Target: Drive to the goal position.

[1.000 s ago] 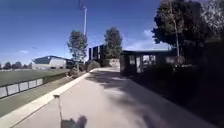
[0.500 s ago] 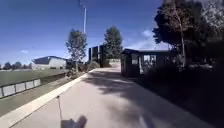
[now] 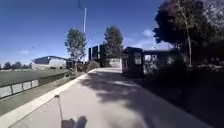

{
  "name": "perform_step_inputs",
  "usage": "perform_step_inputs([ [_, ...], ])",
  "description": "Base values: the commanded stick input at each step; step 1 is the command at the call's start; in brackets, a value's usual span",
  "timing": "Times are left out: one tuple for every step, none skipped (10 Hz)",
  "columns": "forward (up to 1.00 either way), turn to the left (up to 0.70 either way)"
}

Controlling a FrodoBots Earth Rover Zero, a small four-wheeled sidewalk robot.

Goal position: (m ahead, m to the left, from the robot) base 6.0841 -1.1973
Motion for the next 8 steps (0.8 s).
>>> perform_step_inputs([
  [1.00,0.00],
  [1.00,0.00],
  [1.00,-0.40],
  [1.00,-0.40],
  [1.00,-0.26],
  [1.00,-0.09],
  [1.00,0.00],
  [1.00,0.00],
])
